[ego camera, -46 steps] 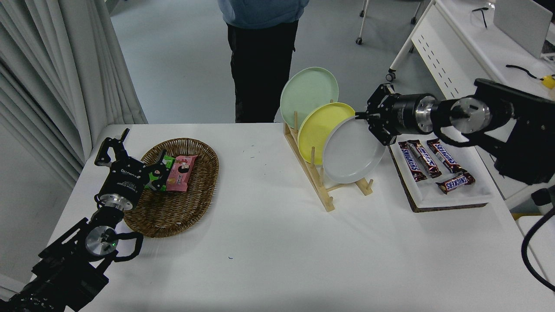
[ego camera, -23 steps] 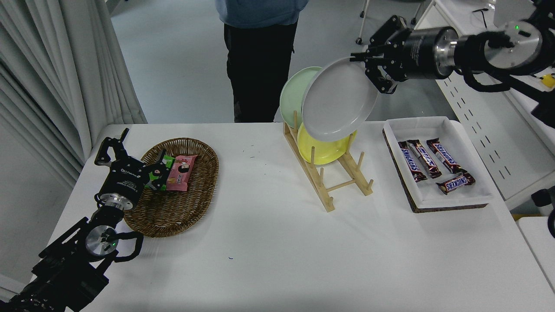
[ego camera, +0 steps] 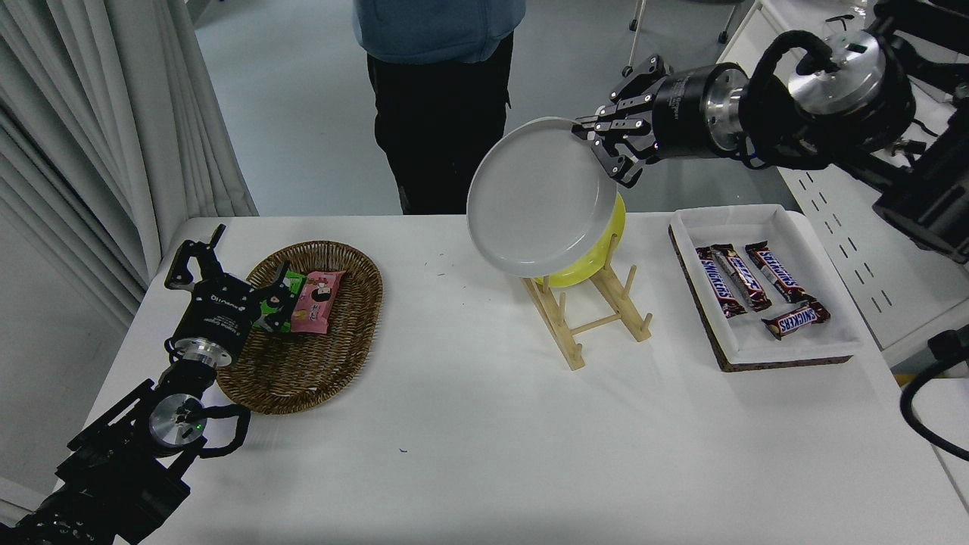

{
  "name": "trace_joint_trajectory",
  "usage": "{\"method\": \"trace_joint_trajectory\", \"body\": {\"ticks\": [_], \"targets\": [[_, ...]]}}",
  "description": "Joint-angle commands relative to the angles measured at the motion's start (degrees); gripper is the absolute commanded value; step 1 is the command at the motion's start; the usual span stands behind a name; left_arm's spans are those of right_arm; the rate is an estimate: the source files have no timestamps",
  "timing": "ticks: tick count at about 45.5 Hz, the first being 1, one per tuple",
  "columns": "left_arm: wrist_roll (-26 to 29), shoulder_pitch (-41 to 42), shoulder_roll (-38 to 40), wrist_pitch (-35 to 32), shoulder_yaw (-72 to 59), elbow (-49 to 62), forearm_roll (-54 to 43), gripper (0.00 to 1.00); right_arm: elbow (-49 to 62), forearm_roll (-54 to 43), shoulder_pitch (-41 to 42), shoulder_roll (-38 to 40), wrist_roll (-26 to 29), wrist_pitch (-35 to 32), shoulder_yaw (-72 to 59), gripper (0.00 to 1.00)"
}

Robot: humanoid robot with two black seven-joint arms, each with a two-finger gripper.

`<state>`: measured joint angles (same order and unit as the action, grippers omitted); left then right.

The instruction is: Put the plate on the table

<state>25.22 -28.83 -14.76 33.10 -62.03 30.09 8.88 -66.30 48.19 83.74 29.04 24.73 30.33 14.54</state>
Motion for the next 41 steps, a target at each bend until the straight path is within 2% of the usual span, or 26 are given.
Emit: {"method": "trace_joint_trajectory", "body": {"ticks": [1,11,22,31,41], "targets": [[0.0,0.0,0.0,-0.1,0.0,0.0,0.0,1.0,0.0,6.6,-1.3,-3.9,-0.1,13.2,1.5,0.0],[0.0,0.1,0.1,0.0,0.0,0.1,0.0,1.0,0.6,11.5,-2.3,-7.8,0.1,14.7,1.1,0.0],[0.0,0.0,0.0,0.0,0.0,0.1,0.0,1.0,1.7,12.0,-8.6,-11.5,0.1,14.7,1.0,0.0],[0.0,0.0,0.0,-0.1,0.0,0.1,0.0,1.0,7.4,12.0,-14.8,-15.9,0.1,14.7,0.8,0.0],[-0.1,0.0,0.0,0.0,0.1,0.1,0.0,1.0,10.4,12.2,-19.5,-17.2,0.1,14.7,1.0,0.0]]}}
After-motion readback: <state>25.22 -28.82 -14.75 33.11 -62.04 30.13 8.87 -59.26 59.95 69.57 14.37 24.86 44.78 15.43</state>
